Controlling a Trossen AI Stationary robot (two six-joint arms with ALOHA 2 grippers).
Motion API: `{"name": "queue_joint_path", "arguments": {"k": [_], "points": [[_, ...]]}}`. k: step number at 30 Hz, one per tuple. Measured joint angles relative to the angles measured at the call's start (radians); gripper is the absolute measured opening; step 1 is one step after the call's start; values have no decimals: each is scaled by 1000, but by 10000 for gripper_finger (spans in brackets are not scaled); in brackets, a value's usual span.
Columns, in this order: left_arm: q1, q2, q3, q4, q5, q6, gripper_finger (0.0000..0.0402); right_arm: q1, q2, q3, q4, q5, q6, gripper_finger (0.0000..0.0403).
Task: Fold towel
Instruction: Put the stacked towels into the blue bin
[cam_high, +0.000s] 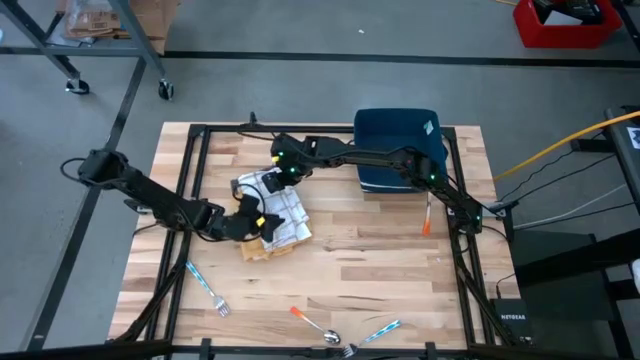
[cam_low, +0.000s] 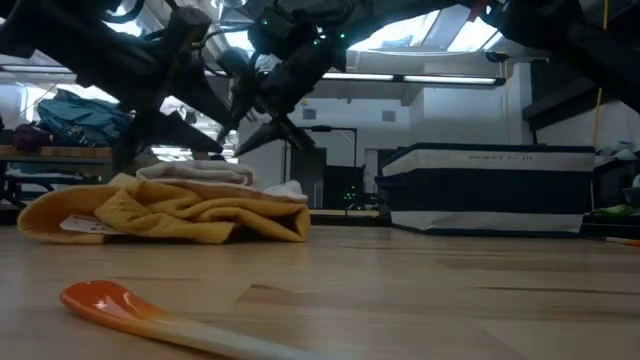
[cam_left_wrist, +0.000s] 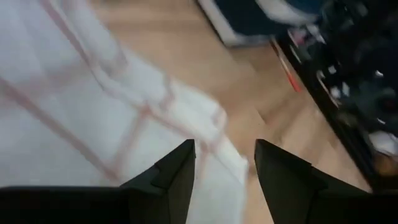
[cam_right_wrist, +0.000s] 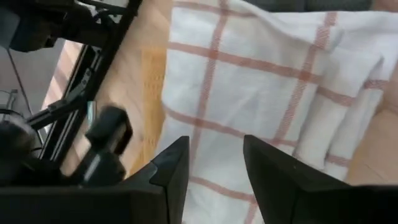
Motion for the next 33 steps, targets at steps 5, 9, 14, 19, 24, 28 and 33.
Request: {"name": "queue_joint_path", "arguments": {"k": [5, 9, 14, 19, 24, 28, 33], "points": [[55, -55, 0, -131, -138, 8, 159, 7, 2, 0, -62, -4, 1, 156], [111, -73, 0, -344, -162, -108, 159, 23, 2, 0, -128, -7, -9, 156], [157, -61, 0, -523, -160, -271, 159, 59, 3, 0, -132, 40, -58, 156], [179, -40, -7, -539, -159, -289, 159, 89, 28, 0, -92, 140, -101, 156], [192, -16, -7, -533, -158, -281, 159, 106, 91, 0, -86, 139, -101, 156], [200, 14, -7, -537, -157, -279, 159, 112, 133, 1, -86, 134, -103, 156], [201, 82, -6, -524, -168, -273, 159, 117, 155, 5, -89, 131, -100, 156]]}}
